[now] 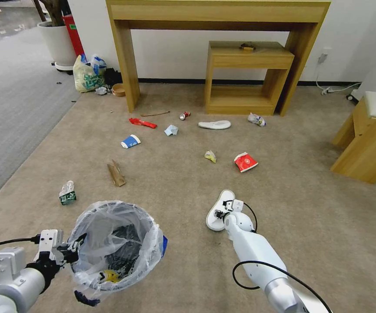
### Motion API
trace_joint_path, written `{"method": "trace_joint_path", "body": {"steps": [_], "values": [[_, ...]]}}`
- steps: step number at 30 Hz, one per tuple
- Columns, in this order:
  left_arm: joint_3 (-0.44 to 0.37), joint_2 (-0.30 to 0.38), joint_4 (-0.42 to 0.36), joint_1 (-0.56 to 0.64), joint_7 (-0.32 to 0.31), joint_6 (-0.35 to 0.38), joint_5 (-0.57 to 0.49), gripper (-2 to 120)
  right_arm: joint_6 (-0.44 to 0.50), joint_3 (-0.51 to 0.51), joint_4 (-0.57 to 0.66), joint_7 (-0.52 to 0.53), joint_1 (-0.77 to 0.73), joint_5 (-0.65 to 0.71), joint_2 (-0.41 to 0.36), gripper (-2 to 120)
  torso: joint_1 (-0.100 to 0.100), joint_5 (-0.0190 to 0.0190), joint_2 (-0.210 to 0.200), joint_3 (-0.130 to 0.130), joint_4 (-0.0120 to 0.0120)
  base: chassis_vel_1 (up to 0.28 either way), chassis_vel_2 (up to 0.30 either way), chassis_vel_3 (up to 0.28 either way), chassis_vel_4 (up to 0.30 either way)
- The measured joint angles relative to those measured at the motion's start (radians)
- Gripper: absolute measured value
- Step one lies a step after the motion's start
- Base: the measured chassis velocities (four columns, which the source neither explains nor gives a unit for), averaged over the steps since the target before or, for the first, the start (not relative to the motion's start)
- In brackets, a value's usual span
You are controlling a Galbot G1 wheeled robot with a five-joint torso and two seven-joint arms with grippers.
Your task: Pick up the trash bin and place the garbage on the floor into it.
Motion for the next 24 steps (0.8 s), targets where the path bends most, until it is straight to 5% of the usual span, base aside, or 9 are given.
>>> {"method": "trace_joint_path", "body": {"steps": [9,19,24], "values": [[0.003,0.0,0.001,-0.003,0.005,0.0,0.0,0,0.011,0.001,-0.006,-0.002,-0.001,-0.019,0.002,15,0.0,0.0001,0.0,0.0,0.0,0.0,0.0,0.0,0.0],[0.0,-0.002,-0.004,-0.003,0.007,0.0,-0.001,0,0.088,-0.015,0.011,-0.012,-0.021,-0.149,-0.013,11,0.0,0.0001,0.0,0.0,0.0001,0.0,0.0,0.0,0.0],[-0.003,-0.002,-0.006,-0.004,0.005,0.0,-0.003,0,0.104,-0.036,0.124,-0.011,-0.063,-0.191,-0.047,11,0.0,0.0001,0.0,0.0,0.0,0.0,0.0,0.0,0.0]]}}
